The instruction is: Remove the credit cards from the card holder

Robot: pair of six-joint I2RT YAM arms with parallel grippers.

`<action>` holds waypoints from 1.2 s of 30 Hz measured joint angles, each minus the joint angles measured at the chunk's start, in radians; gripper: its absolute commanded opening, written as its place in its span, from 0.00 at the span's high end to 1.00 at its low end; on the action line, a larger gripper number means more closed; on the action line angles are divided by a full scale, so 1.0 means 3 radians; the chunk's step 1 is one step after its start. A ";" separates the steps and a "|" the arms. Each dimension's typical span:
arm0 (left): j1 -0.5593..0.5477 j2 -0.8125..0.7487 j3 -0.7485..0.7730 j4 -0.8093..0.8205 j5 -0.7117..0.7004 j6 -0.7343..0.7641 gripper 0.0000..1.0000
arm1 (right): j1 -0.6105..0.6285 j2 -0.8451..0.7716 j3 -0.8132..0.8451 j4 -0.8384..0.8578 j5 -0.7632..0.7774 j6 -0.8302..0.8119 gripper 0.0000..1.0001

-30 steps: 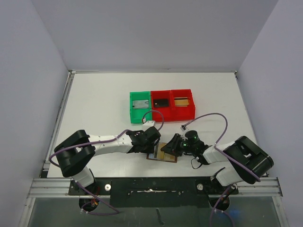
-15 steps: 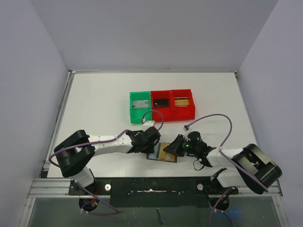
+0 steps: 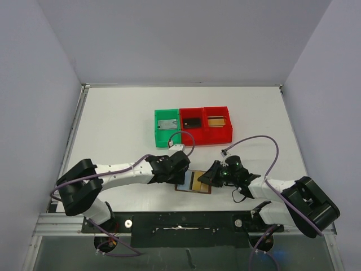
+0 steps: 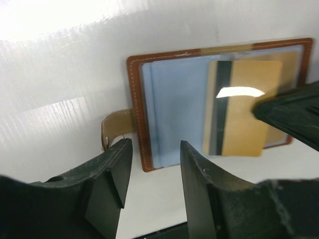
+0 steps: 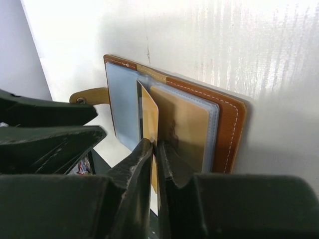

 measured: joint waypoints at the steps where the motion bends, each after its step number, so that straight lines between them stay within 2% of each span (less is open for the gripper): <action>1: -0.0001 -0.0053 0.0015 -0.0014 0.0013 0.0009 0.59 | -0.0001 0.0008 0.0010 -0.0001 -0.0005 -0.0005 0.93; 4: -0.0004 -0.0211 0.0042 0.0067 0.0098 0.0039 0.59 | -0.0004 0.0014 0.0023 -0.0013 -0.0010 -0.0014 0.92; 9: 0.0050 -0.0375 -0.0141 0.0685 0.0482 -0.0001 0.71 | -0.0004 0.0015 0.0023 -0.0015 -0.0014 -0.0015 0.92; 18: 0.0154 0.0058 -0.0454 0.1198 0.0842 -0.0168 0.89 | -0.0019 0.0015 0.0023 -0.0025 -0.0023 -0.0015 0.89; 22: 0.0154 0.0106 -0.0455 0.1274 0.0843 -0.0225 0.90 | -0.0019 0.0025 0.0023 -0.0014 -0.0038 -0.0013 0.77; 25: 0.0153 0.0106 -0.0456 0.1263 0.0825 -0.0249 0.91 | -0.0019 0.0033 0.0023 0.0032 -0.0064 -0.0001 0.75; 32: 0.0151 0.0106 -0.0467 0.1266 0.0807 -0.0295 0.92 | -0.0019 0.0159 0.0023 0.0219 -0.0120 0.0027 0.76; 36: 0.0151 0.0106 -0.0467 0.1266 0.0806 -0.0298 0.92 | -0.0018 0.0284 0.0023 0.0373 -0.0167 0.0061 0.83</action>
